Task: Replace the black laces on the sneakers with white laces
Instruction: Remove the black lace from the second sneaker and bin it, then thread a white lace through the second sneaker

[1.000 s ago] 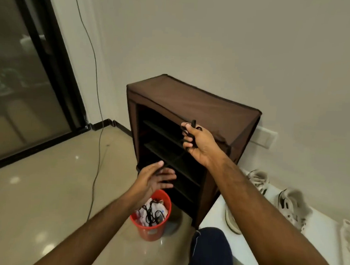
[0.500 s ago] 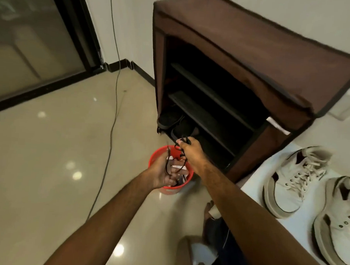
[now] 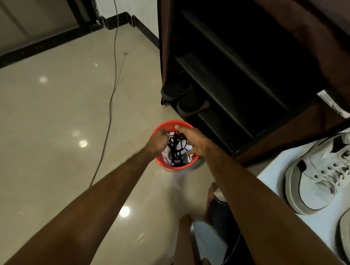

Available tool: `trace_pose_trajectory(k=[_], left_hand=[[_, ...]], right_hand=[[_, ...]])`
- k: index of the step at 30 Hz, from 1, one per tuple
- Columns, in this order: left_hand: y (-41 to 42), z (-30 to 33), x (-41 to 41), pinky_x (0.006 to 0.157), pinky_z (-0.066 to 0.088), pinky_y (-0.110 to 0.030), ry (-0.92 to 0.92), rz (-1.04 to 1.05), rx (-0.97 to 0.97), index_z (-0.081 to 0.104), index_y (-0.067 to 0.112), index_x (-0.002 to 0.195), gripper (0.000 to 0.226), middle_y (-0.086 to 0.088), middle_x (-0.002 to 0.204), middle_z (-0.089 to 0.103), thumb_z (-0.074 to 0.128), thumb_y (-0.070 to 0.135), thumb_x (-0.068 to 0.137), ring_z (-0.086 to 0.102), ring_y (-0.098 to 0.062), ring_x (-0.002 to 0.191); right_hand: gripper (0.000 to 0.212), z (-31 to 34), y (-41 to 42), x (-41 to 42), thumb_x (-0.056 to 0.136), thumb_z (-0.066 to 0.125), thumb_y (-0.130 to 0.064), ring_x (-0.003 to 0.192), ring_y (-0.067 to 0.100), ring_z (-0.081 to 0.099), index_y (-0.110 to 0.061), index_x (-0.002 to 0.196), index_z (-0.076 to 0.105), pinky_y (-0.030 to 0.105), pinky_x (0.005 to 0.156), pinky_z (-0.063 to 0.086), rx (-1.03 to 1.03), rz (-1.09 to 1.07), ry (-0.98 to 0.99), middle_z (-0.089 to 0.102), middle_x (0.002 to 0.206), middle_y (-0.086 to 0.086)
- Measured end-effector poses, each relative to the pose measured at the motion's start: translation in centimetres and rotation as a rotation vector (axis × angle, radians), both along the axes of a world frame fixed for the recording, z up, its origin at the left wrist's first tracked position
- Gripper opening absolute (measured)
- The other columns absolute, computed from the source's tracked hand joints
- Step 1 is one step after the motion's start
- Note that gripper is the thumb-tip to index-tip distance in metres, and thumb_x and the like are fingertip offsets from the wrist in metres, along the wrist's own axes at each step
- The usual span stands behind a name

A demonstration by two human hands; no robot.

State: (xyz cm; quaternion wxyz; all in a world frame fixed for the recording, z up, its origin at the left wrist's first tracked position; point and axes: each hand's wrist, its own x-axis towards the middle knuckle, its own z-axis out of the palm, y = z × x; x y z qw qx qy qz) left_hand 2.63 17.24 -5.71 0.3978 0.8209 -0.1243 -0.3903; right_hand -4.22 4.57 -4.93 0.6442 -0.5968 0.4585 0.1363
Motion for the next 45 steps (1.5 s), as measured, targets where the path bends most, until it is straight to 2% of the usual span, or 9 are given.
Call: trace_pose_trajectory(k=[3,7,11,16,20,28,38,41,45], left_hand=[[0.9,0.2,-0.3,0.103,0.037,-0.027,-0.184,-0.155,0.108,0.058,0.005,0.139,0.042,-0.013,0.143,0.058,0.037,0.003,0.103,0.053,-0.03,0.133],[1.3,1.2,-1.0,0.103,0.037,-0.028,-0.321,-0.318,0.136,0.063,0.003,0.13,0.039,-0.013,0.138,0.062,0.045,-0.002,0.096,0.054,-0.029,0.13],[-0.1,4.0,-2.9,0.102,0.045,-0.043,-0.516,-0.612,0.174,0.064,0.016,0.125,0.035,-0.009,0.13,0.064,0.051,0.018,0.093,0.058,-0.03,0.123],[-3.4,10.1,-7.3,0.105,0.044,-0.051,-0.81,-0.943,0.211,0.038,0.013,0.15,0.062,-0.012,0.149,0.045,0.043,0.044,0.096,0.048,-0.034,0.131],[-7.0,15.4,-13.1,0.113,0.036,-0.05,-0.921,-1.079,0.159,0.018,0.013,0.16,0.075,-0.011,0.162,0.029,0.047,0.051,0.102,0.037,-0.034,0.143],[-15.3,20.2,-26.2,0.115,0.036,-0.048,-1.011,-1.248,-0.046,0.024,0.012,0.158,0.073,-0.01,0.159,0.037,0.05,0.05,0.101,0.04,-0.031,0.142],[-23.5,15.6,-43.2,0.118,0.03,-0.041,-0.98,-1.409,-0.142,0.03,0.015,0.156,0.062,-0.007,0.163,0.031,0.052,0.039,0.103,0.03,-0.028,0.149],[-25.6,12.7,-46.4,0.12,0.025,-0.046,-1.087,-1.431,-0.129,0.034,0.017,0.155,0.061,-0.006,0.167,0.023,0.051,0.042,0.102,0.023,-0.03,0.151],[-26.4,8.9,-46.9,0.105,0.038,-0.059,-1.35,-1.406,-0.12,0.064,0.016,0.131,0.047,-0.009,0.155,0.046,0.065,0.042,0.091,0.051,-0.039,0.132]], right_hand=[[0.036,0.1,-0.9,-1.1,0.099,0.064,-0.03,0.117,0.029,0.063,-0.003,0.121,0.067,0.043,0.102,0.049,-0.262,0.129,-0.019,0.068,0.12,0.013],[0.018,1.6,-1.8,-3.5,0.092,0.065,-0.017,0.109,0.024,0.066,-0.01,0.107,0.072,0.036,0.098,0.051,-0.497,0.239,-0.039,0.073,0.112,0.009],[0.028,4.7,-2.3,-7.0,0.089,0.067,-0.02,0.111,0.024,0.066,-0.014,0.116,0.068,0.044,0.099,0.052,-0.653,0.417,-0.112,0.072,0.116,0.008],[0.045,10.7,-3.1,-12.8,0.093,0.063,-0.028,0.122,0.029,0.058,-0.015,0.135,0.054,0.044,0.101,0.048,-0.885,0.579,-0.133,0.06,0.131,0.011],[0.058,15.0,-5.6,-20.7,0.092,0.064,-0.029,0.127,0.03,0.055,-0.019,0.145,0.044,0.047,0.104,0.047,-0.992,0.461,-0.129,0.056,0.137,0.011],[0.055,18.4,-10.2,-38.5,0.097,0.06,-0.03,0.13,0.028,0.051,-0.017,0.147,0.043,0.044,0.103,0.046,-1.12,0.228,-0.079,0.052,0.144,0.008],[0.044,13.3,-15.2,-57.8,0.098,0.055,-0.023,0.126,0.028,0.05,-0.017,0.141,0.047,0.043,0.097,0.048,-1.09,-0.084,0.2,0.052,0.139,0.005],[0.043,10.8,-17.1,-62.2,0.097,0.054,-0.017,0.125,0.028,0.05,-0.016,0.139,0.049,0.042,0.095,0.048,-1.045,-0.201,0.272,0.052,0.138,0.005],[0.043,8.2,-19.5,-64.9,0.094,0.054,-0.014,0.126,0.03,0.048,-0.015,0.137,0.051,0.044,0.094,0.049,-1.021,-0.309,0.333,0.05,0.139,0.006]])
